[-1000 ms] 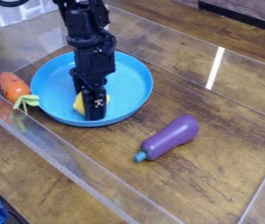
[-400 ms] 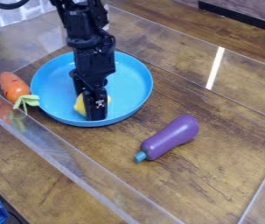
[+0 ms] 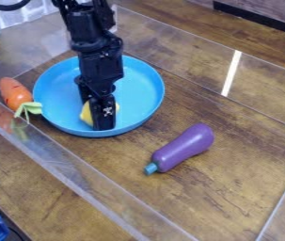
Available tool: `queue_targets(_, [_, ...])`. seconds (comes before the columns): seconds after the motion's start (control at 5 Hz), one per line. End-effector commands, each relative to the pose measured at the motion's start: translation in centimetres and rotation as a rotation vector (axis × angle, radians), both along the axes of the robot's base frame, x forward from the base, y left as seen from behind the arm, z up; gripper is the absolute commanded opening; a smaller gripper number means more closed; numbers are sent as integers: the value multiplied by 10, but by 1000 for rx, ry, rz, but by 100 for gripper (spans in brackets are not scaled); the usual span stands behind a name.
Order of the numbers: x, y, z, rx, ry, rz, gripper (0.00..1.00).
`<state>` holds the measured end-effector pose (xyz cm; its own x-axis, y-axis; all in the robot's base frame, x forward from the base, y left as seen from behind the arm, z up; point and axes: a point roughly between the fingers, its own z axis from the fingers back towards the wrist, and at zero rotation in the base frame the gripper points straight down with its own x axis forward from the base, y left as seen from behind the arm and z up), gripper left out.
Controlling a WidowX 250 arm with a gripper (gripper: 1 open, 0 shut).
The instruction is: Remove the lemon from the blue tray and put it on the table
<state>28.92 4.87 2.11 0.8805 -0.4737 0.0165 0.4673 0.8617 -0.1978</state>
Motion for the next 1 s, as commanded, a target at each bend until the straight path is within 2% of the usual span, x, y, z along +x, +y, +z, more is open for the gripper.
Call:
queue_targets(0.0, [-23,-17,-19,-54,126,-27,0])
queue_targets(0.4, [-34,-27,-23,-90,180,-33,0])
queue_targets(0.8, [-48,-37,-25,-119,215,-47,0])
